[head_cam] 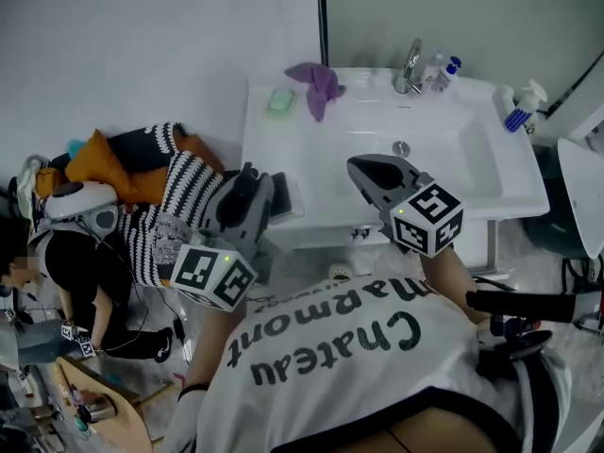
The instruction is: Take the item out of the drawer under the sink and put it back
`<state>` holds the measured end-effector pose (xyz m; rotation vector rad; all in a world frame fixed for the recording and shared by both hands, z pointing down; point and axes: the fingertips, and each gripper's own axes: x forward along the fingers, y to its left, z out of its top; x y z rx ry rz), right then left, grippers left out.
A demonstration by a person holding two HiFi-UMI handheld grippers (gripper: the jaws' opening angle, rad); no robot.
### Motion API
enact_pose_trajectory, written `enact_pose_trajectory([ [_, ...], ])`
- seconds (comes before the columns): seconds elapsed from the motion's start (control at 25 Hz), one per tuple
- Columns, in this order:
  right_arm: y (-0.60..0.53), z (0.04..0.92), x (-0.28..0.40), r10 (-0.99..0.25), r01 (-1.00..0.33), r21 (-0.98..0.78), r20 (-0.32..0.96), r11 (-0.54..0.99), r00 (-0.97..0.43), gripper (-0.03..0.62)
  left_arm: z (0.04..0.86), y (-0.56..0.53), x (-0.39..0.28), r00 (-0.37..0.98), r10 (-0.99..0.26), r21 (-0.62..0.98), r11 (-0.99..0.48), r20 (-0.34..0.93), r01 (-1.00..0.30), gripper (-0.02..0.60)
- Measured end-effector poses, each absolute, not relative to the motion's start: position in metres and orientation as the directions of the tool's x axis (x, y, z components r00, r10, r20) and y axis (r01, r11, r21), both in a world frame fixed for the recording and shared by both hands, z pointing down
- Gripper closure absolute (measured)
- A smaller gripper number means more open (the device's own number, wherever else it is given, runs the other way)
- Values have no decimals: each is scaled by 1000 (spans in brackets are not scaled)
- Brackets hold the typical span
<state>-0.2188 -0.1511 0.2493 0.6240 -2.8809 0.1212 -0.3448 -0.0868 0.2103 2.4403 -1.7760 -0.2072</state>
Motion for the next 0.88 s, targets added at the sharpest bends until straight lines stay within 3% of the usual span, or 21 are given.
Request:
enact_pose_trajectory([
  [0.48, -251, 250, -224, -394, -407, -12, 222, 913, -892, 583, 225, -187, -343, 322, -946, 208, -320, -24, -924, 494],
  [0.88, -317, 283, -218, -391, -422, -86, 249, 903, -886, 583, 254, -255, -339, 329, -943, 239, -311, 39, -920, 494],
])
